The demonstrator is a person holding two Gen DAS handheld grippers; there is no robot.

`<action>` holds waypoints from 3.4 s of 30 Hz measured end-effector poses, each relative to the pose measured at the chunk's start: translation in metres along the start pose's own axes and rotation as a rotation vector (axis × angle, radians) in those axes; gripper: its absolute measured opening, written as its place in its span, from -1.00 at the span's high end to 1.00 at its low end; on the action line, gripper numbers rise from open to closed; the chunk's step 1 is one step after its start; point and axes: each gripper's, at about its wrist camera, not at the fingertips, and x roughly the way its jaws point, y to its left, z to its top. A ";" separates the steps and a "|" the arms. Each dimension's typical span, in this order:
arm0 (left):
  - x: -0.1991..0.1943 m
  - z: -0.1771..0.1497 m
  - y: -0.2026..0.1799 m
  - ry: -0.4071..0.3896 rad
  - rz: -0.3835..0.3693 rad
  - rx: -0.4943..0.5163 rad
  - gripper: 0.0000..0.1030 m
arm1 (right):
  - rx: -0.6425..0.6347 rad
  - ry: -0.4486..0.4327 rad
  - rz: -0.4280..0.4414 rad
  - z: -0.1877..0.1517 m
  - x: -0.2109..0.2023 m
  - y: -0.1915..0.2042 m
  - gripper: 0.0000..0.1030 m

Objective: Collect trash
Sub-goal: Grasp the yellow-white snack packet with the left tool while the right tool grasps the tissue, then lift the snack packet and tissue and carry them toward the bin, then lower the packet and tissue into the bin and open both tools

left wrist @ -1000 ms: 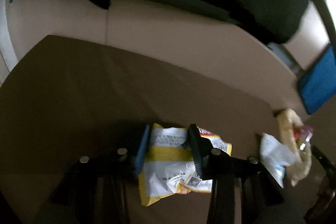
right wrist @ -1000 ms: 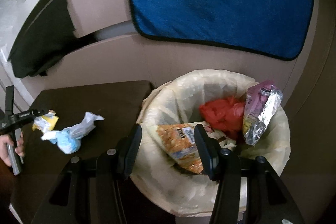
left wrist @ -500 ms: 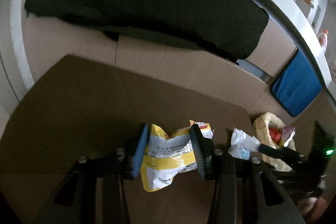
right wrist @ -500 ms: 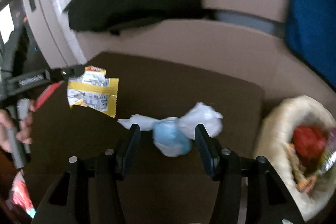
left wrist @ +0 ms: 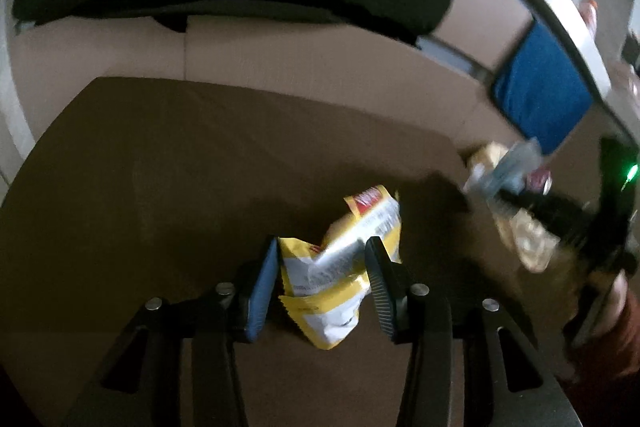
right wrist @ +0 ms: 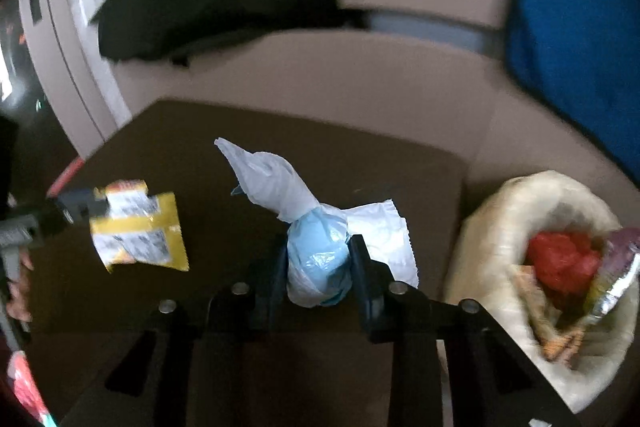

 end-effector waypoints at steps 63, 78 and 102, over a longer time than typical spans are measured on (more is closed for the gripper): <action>-0.095 0.066 -0.271 -0.520 0.055 0.207 0.48 | -0.040 -0.403 -0.108 0.035 -0.209 -0.089 0.46; -0.060 0.053 -0.350 -0.549 -0.016 0.209 0.48 | 0.020 -0.439 -0.146 0.016 -0.241 -0.158 0.46; 0.130 0.035 -0.323 -0.070 -0.076 0.086 0.47 | 0.240 -0.154 -0.005 -0.020 -0.091 -0.246 0.45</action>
